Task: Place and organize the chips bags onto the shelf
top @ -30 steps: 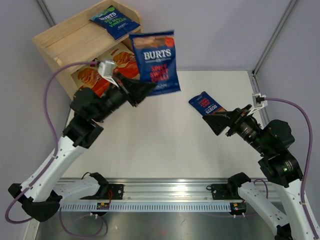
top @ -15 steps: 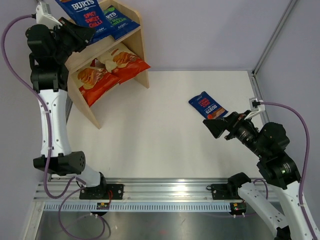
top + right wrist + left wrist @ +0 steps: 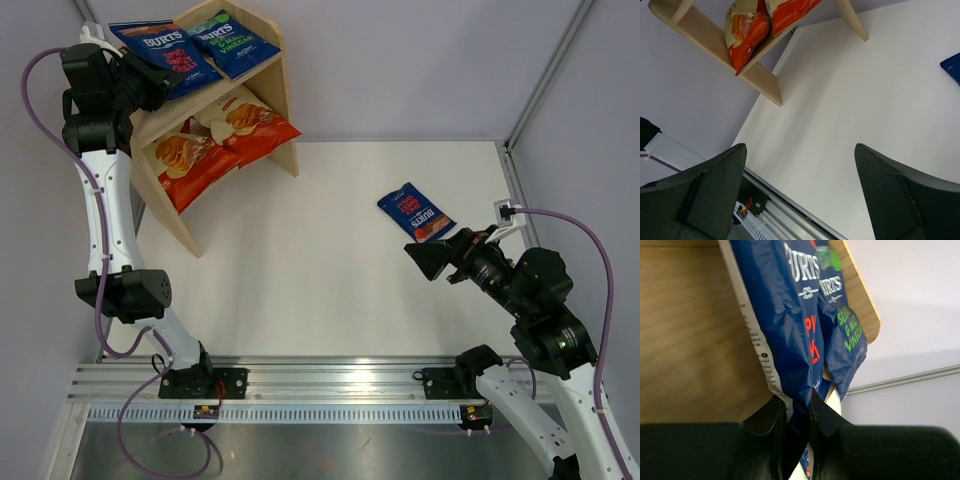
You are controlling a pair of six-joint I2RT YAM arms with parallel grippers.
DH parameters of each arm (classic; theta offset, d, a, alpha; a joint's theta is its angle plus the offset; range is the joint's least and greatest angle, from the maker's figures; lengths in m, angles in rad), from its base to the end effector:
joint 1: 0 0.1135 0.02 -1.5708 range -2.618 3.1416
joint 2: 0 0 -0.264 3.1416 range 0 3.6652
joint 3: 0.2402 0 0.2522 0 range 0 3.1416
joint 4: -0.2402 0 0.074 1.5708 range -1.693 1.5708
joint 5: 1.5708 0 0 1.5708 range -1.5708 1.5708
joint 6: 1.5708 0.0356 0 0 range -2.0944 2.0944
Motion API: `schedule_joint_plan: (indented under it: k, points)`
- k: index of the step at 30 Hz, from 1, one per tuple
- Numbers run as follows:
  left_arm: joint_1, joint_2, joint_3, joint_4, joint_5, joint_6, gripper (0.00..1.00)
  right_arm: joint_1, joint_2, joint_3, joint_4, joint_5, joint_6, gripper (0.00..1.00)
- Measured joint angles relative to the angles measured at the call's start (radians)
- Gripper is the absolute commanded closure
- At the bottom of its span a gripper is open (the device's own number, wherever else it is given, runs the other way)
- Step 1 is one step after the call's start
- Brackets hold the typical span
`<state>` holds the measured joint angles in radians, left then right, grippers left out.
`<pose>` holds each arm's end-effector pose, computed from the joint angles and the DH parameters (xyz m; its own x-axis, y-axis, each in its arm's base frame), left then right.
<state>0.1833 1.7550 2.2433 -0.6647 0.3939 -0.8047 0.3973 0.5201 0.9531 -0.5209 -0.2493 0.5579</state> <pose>0.3582 0.0525 0.5222 -0.2661 -0.7261 -0.6340 0.0165 0.6542 -0.7561 0.0853 0.0453 0.3924 -0.3872 0.3939 -0.8336 -0.4675 0.6954 0.5457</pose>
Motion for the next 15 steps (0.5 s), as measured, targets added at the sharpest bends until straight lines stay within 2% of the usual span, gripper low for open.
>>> schedule_joint_plan:
  k: [6,12,15]
  points:
    - [-0.001,-0.033,-0.013,-0.015,-0.005,-0.013,0.86,0.0,0.002,-0.008,0.003,-0.006,0.008,0.03]
    - [-0.001,-0.053,-0.026,-0.023,-0.005,-0.044,0.76,0.0,0.002,-0.012,0.008,-0.007,0.023,0.03]
    - [-0.001,-0.056,-0.029,-0.031,-0.004,-0.053,0.66,0.0,0.0,-0.012,0.008,-0.007,0.028,0.03]
